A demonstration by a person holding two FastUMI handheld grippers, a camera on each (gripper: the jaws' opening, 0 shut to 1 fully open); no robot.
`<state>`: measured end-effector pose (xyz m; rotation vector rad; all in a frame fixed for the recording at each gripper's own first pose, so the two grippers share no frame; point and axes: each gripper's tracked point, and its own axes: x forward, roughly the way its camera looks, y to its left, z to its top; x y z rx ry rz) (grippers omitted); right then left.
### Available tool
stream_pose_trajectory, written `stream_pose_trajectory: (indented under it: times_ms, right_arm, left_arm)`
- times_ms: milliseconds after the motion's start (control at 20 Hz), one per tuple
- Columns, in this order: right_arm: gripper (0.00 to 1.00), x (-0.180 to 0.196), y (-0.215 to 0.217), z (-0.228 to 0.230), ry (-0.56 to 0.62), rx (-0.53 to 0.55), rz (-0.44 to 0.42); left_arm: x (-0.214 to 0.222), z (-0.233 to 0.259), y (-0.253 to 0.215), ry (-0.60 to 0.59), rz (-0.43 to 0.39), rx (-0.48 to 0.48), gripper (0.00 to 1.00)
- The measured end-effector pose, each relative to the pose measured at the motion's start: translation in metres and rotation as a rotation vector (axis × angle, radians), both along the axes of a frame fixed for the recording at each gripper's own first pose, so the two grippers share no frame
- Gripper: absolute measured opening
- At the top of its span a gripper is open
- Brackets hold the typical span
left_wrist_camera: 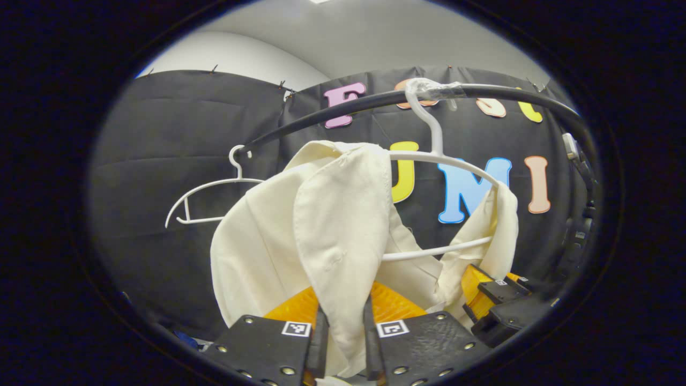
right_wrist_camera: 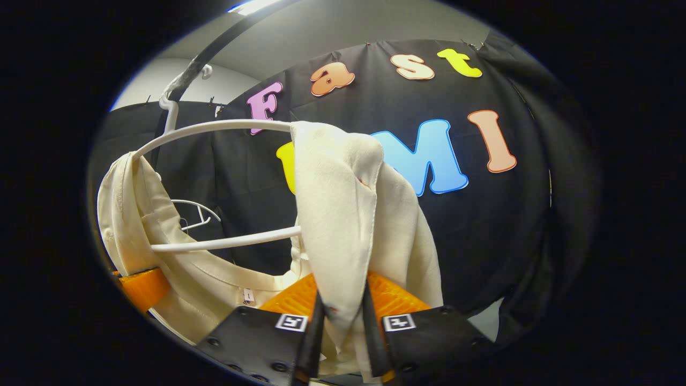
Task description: Grasp the clothes on the hanger with both hands and then place them into the laundry hamper below.
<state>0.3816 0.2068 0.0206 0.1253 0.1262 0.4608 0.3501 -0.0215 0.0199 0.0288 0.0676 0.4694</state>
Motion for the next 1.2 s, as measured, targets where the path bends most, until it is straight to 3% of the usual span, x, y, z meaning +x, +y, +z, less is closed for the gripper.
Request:
stream_pose_trajectory:
  times_ms: [50,100,150,250,550,900,1200]
  right_arm:
    - [0.23,0.004,-0.001,0.0,-0.003,0.015,0.006]
    - [0.12,0.008,0.003,-0.002,0.0,0.031,0.024]
    - [0.12,0.011,0.001,-0.003,0.01,0.053,0.039]
    - [0.02,0.013,0.002,-0.002,0.018,0.06,0.077]
    - [0.0,0.019,-0.033,0.017,-0.044,0.077,0.006]
    - [0.0,0.034,-0.054,0.037,-0.091,0.074,-0.083]
    - [0.01,0.036,-0.073,0.047,-0.13,0.059,-0.128]
  left_arm:
    - [-0.002,0.002,0.001,-0.01,0.002,0.003,0.21]
    - [0.002,0.003,-0.003,-0.021,-0.032,-0.008,0.04]
    - [0.002,0.004,-0.006,-0.025,-0.048,-0.014,0.04]
    - [0.0,0.008,-0.007,-0.05,-0.064,-0.016,0.04]
    - [-0.022,0.028,-0.012,-0.089,-0.093,0.022,0.01]
    - [-0.044,0.059,0.014,-0.119,-0.08,0.059,0.01]
    - [-0.044,0.076,0.033,-0.157,-0.068,0.014,0.01]
